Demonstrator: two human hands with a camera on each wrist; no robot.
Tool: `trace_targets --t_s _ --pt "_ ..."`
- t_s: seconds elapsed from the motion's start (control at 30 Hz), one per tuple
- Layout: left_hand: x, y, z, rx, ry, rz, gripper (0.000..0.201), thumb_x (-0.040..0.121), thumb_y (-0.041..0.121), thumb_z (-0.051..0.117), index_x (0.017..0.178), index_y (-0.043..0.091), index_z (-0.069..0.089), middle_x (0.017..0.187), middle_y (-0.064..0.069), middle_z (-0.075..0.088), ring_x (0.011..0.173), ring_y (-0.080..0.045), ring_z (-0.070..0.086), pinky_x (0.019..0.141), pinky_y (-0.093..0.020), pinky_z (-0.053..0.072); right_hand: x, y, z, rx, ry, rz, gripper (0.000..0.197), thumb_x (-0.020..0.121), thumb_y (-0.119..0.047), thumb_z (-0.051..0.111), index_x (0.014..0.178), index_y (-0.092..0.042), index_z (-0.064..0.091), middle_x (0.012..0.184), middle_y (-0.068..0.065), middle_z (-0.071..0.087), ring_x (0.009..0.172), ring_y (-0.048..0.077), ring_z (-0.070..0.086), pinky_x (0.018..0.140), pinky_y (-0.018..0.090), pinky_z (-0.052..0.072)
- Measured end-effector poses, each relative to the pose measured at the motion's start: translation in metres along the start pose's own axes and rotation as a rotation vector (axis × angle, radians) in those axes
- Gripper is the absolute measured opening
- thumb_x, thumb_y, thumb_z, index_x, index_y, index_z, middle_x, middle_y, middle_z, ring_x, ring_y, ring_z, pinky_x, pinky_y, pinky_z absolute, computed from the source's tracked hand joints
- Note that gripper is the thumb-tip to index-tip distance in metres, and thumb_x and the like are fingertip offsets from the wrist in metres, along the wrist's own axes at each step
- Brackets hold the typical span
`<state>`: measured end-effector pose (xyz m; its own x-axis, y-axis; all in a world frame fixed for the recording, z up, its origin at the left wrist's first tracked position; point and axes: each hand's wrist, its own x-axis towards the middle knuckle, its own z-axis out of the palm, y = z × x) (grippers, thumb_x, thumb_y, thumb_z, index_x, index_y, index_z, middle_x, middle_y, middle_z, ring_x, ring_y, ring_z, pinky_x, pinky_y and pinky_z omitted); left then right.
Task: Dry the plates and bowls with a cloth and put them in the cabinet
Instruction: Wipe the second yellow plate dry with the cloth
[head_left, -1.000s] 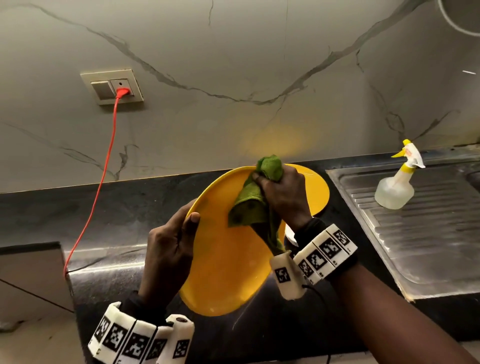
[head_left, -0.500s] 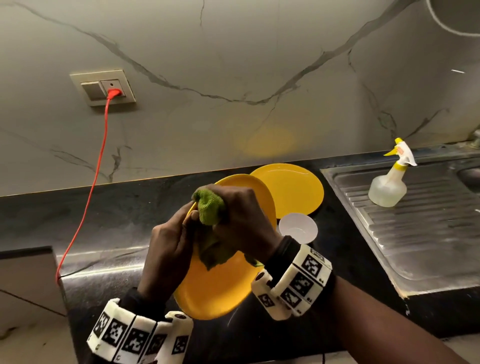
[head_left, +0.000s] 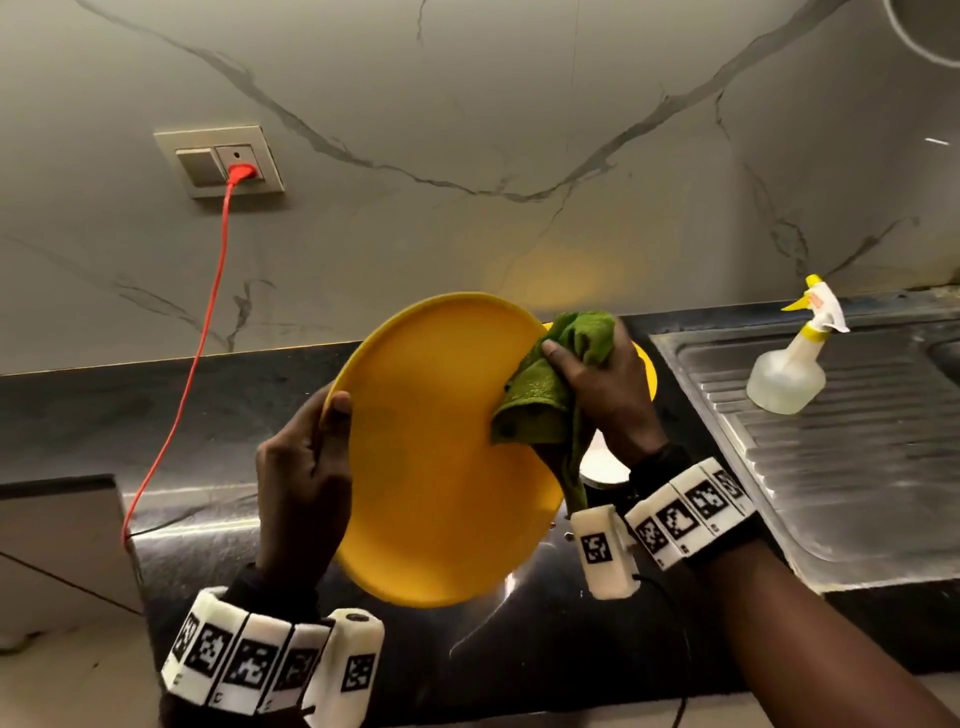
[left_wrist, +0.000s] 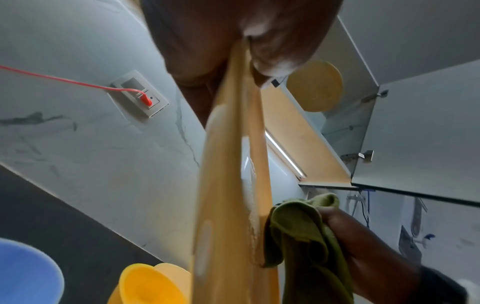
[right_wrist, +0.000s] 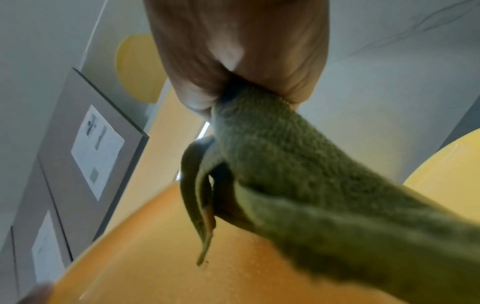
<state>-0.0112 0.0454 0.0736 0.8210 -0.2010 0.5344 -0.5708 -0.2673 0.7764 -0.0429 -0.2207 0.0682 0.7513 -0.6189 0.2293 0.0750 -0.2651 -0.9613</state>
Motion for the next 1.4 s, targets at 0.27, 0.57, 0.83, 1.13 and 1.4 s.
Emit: trace_targets --t_s 0.27,0.57,0.83,1.13,1.4 --pt "0.005 0.002 0.011 -0.113 -0.024 -0.120 0.033 0.093 0.057 0.037 0.076 0.041 0.062 0.065 -0.008 0.056 0.054 -0.025 0.047 0.052 -0.043 0.043 -0.026 -0.017 -0.011 0.006 0.115 -0.153 0.015 0.092 -0.025 0.068 0.101 -0.013 0.065 0.091 -0.006 0.068 0.091 0.014 0.067 0.086 0.044 0.056" --pt "-0.002 0.011 0.033 -0.192 -0.082 -0.110 0.030 0.097 0.050 0.040 0.092 0.036 0.066 0.068 -0.002 0.063 0.057 -0.018 0.055 0.053 -0.034 0.047 -0.068 0.006 0.049 -0.182 -0.424 -0.396 0.064 0.097 -0.038 0.052 0.154 -0.019 0.028 0.162 -0.005 0.021 0.149 0.011 0.019 0.122 0.041 0.019" --pt "-0.005 0.000 0.028 -0.229 -0.005 -0.173 0.052 0.094 0.059 0.042 0.087 0.013 0.064 0.078 -0.028 0.060 0.070 -0.042 0.058 0.066 -0.057 0.052 -0.109 0.007 0.064 -0.348 -0.649 -0.628 0.071 0.096 -0.027 0.050 0.157 -0.014 0.015 0.165 0.003 0.000 0.152 0.019 -0.006 0.124 0.043 0.007" --pt "-0.004 0.004 0.018 -0.201 -0.070 -0.137 0.033 0.104 0.038 0.037 0.085 0.029 0.063 0.063 0.012 0.061 0.057 -0.002 0.052 0.053 -0.015 0.044 -0.063 0.007 0.069 -0.417 -0.318 -0.638 0.065 0.094 -0.034 0.058 0.152 -0.024 0.030 0.163 0.001 0.020 0.152 0.020 0.009 0.113 0.050 0.032" --pt "-0.001 0.009 0.022 -0.219 -0.039 -0.120 0.034 0.102 0.042 0.039 0.087 0.023 0.063 0.061 0.006 0.057 0.056 -0.005 0.047 0.054 -0.022 0.041 -0.061 0.005 0.072 -0.467 -0.352 -0.470 0.074 0.092 -0.054 0.030 0.152 -0.028 -0.004 0.163 -0.003 -0.010 0.151 0.025 -0.009 0.121 0.056 0.003"
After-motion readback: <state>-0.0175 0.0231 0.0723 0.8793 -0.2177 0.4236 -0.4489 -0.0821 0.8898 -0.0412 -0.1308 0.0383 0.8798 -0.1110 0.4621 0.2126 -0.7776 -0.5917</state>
